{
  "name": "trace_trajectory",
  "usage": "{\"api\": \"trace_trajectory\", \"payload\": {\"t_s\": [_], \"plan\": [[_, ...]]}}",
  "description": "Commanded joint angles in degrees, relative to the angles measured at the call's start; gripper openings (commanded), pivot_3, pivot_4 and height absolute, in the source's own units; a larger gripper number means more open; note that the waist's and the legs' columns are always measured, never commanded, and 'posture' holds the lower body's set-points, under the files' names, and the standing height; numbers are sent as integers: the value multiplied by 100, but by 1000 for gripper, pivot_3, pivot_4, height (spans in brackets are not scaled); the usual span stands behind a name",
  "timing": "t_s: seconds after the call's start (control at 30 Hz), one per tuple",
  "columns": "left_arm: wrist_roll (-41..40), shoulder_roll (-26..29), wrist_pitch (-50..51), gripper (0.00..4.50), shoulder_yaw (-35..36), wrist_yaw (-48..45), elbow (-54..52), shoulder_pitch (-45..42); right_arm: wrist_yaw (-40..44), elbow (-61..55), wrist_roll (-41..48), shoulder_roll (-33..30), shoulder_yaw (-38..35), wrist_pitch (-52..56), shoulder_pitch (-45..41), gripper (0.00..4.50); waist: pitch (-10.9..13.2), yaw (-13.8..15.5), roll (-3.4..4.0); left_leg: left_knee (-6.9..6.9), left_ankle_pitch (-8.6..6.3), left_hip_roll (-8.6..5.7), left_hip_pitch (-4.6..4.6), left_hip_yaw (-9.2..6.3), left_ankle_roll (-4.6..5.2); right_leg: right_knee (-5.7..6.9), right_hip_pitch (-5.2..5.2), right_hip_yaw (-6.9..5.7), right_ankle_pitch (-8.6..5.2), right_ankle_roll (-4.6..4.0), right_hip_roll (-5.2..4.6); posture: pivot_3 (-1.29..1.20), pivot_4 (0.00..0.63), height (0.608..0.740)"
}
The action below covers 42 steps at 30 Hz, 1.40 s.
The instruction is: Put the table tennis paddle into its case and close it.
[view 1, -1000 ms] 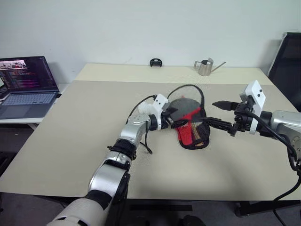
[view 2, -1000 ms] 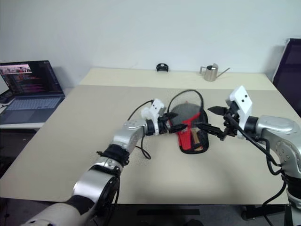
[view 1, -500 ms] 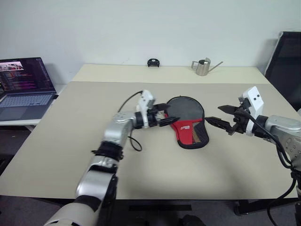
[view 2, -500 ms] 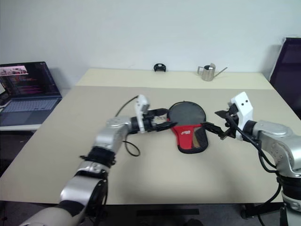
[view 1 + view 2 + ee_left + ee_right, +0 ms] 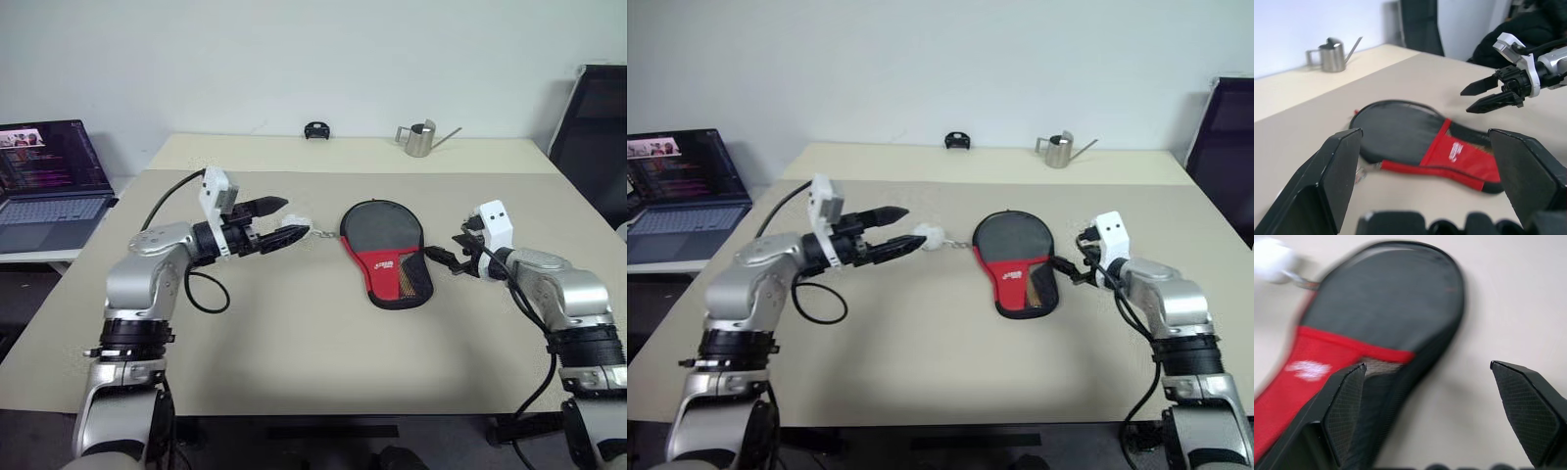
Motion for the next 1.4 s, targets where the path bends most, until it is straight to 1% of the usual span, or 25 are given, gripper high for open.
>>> {"api": "trace_trajectory", "payload": {"t_s": [0.03,0.23,0.43,0.6,0.9,1.1,1.3,1.4], "plan": [[-162,103,16,4485,144,56,-331,-18,-77,395,-289,139,37,-434,-265,4461,0,1,0,0,0,-1,-1,1,0,0,0,1,0,0,-1,0,150,740],[-196,114,14,4485,99,103,-359,-15,-30,796,-537,354,70,-664,-389,4461,0,-7,0,-1,0,0,0,1,-1,1,0,1,0,0,0,0,150,740],[-165,112,-61,4485,54,62,-240,-97,251,1033,-912,411,487,-691,-369,4461,0,-16,1,0,1,0,1,3,-1,2,-1,2,0,0,0,0,150,740],[-142,96,-110,4485,46,71,-186,-127,288,1182,-954,494,372,-735,-556,4461,0,-17,1,0,1,0,2,3,-1,3,0,2,0,0,0,0,150,740],[-138,120,-142,4485,63,114,-200,-84,298,1143,-875,503,194,-642,-647,4461,0,-22,1,0,1,0,3,3,-2,4,-1,3,0,0,0,0,150,740],[-152,132,-149,4485,73,149,-209,-63,397,610,-474,489,-104,22,-617,4461,0,-20,1,0,1,0,1,3,-2,3,-1,3,0,0,0,0,150,740],[-154,97,-157,4485,45,156,-200,-60,361,476,-420,552,-86,232,-499,4461,0,-17,1,0,1,0,1,2,-1,3,-1,2,0,0,0,0,150,740],[-167,103,-145,4485,36,122,-189,-73,307,597,-574,594,68,90,-467,4461,0,-18,1,-1,1,0,1,3,-1,3,-1,2,0,0,0,0,150,740]]}}
